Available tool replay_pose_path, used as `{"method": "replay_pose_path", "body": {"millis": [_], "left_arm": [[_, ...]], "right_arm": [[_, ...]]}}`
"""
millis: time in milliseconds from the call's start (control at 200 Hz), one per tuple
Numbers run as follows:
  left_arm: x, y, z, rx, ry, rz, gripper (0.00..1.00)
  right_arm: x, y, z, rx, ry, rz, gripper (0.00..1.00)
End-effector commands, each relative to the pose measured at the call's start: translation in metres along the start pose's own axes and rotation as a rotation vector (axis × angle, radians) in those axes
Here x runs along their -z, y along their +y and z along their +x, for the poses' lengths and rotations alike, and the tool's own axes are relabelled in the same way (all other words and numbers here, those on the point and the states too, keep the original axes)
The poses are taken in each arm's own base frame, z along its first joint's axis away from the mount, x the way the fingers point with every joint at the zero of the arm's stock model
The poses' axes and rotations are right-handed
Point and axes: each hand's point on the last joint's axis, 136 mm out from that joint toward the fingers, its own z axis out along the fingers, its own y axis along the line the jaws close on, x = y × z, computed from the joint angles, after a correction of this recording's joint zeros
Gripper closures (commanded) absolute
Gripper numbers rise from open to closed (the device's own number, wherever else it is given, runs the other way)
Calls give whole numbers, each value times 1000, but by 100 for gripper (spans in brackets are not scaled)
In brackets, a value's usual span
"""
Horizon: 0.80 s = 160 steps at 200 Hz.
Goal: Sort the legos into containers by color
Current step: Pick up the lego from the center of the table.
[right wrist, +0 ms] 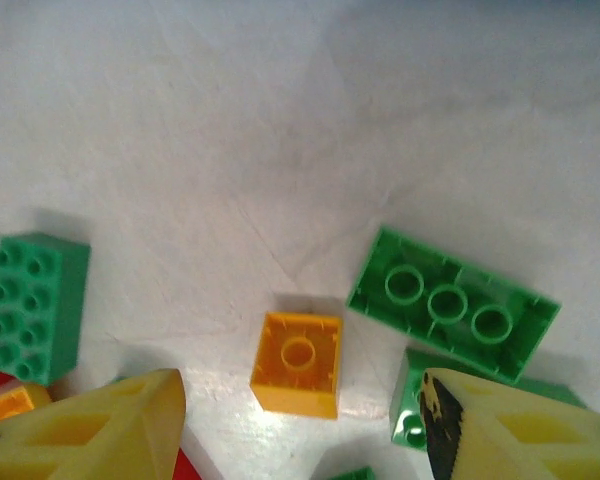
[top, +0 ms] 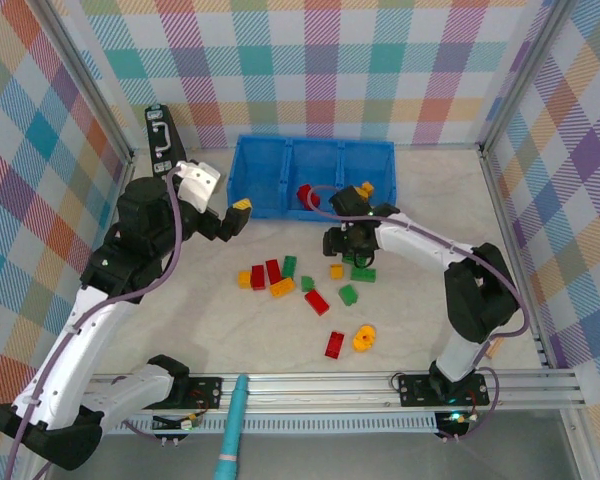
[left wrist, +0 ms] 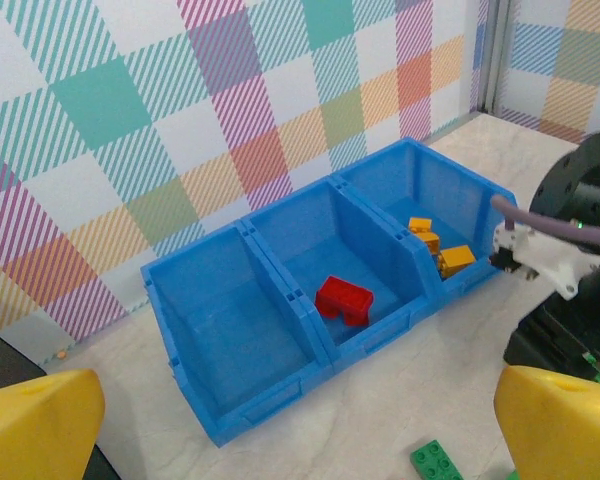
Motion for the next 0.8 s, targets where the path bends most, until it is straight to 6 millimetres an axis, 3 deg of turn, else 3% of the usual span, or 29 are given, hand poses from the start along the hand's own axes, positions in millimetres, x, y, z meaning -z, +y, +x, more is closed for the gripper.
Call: {"method": "replay_pose_path", "body": {"millis": [0,325,640,795], "left_arm": [[6,0,-8,15,-41,6,0],[7,1,-8,14,-41,1,0],[4,2,-6,9,-31,-2,0],[1,2,-4,10,-22,-2,0]], "right_arm": [[3,11,11,-45,14,-44,34],[-31,15,29,-31,94,-11,36],[-45,3,41,-38,147,67,38],[-53,2,42,-31,154,76,44]]}}
